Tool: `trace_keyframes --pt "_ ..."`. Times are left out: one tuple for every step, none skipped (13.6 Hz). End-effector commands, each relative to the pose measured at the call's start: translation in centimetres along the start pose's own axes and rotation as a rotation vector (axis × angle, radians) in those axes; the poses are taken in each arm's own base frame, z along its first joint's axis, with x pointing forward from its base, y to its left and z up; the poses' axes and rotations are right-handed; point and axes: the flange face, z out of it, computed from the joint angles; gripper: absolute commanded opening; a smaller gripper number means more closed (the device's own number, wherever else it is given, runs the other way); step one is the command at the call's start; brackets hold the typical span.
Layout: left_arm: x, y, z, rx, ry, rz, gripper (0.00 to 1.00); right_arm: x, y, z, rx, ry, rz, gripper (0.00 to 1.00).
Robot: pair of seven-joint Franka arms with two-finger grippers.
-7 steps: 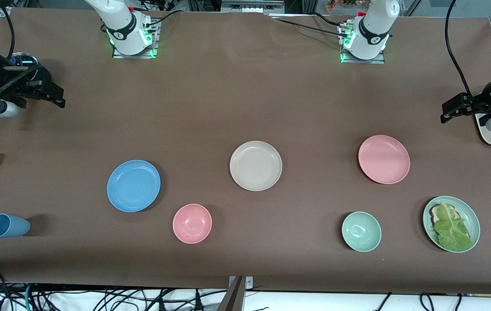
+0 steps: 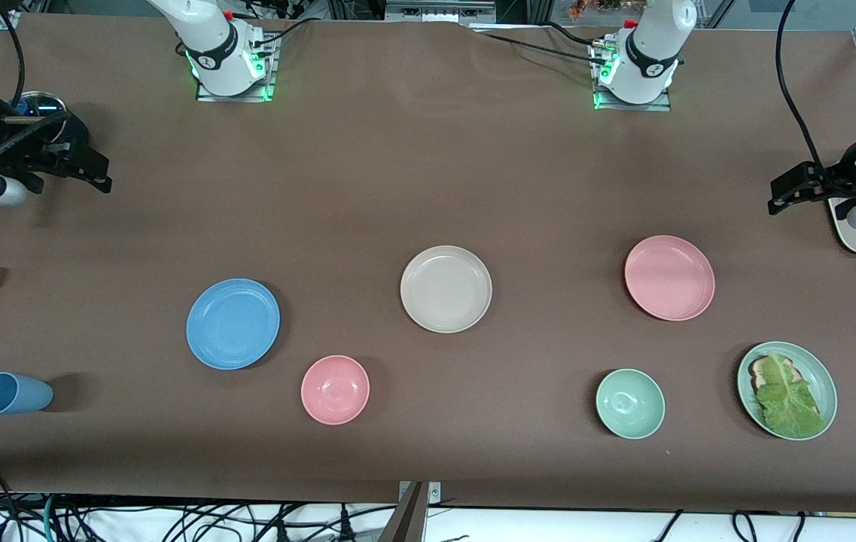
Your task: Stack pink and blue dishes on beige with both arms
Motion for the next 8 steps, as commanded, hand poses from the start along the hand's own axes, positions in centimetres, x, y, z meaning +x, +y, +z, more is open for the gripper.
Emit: trace_keyframes --pt "0.15 0.11 -0.47 -0.020 0.003 0.002 1.00 0.13 -0.02 -0.66 0.012 0.009 -0.001 1.00" --pt "0.15 0.11 -0.47 -0.020 0.003 0.002 1.00 0.13 -0.01 -0.66 0.010 0.009 0.000 1.00" --pt "0.15 0.11 -0.47 -0.020 0.003 0.002 1.00 0.13 -0.01 -0.66 0.010 0.009 0.000 1.00" --pt "0.15 0.11 -0.47 -0.020 0.003 0.002 1.00 0.13 -0.01 -0.66 0.010 0.009 -0.005 1.00" --pt "0.15 0.11 -0.47 -0.020 0.003 0.002 1.00 0.14 0.08 -0.66 0.010 0.009 0.003 1.00" --pt "0.15 0.11 -0.47 -0.020 0.003 0.002 1.00 0.13 0.00 -0.66 0.010 0.009 0.000 1.00" --pt "0.15 0.11 -0.47 -0.020 0.003 0.002 1.00 0.14 0.16 -0.66 0.010 0.009 -0.003 1.00" --pt "0.15 0.11 -0.47 -0.020 0.003 0.002 1.00 0.19 0.17 -0.57 0.010 0.008 -0.008 1.00"
